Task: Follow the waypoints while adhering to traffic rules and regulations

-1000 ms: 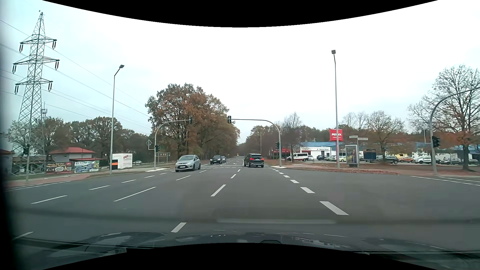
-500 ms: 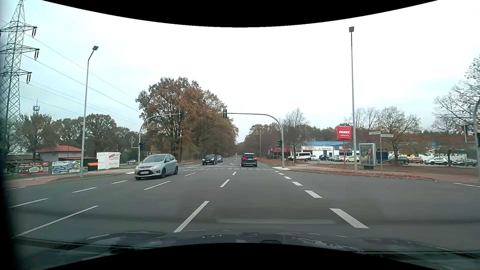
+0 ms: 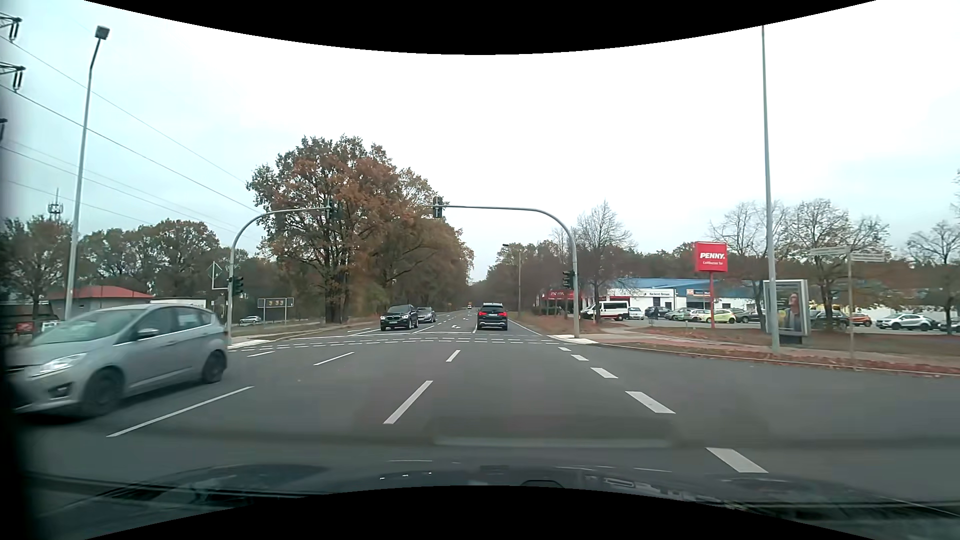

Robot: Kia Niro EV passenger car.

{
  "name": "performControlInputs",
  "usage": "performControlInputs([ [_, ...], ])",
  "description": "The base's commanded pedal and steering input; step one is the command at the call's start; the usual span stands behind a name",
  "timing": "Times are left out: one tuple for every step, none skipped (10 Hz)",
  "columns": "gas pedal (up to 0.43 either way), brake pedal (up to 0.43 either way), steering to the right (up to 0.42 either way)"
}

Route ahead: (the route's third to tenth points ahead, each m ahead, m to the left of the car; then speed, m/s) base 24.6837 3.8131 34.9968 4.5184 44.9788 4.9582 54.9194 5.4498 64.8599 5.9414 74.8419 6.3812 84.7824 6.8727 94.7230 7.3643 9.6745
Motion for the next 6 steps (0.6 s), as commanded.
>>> performControlInputs([
  [0.461,0.0,-0.001],
  [0.461,0.0,-0.001],
  [0.461,0.0,-0.002],
  [0.461,0.0,-0.003],
  [0.461,0.0,-0.004],
  [0.461,0.0,-0.005],
])
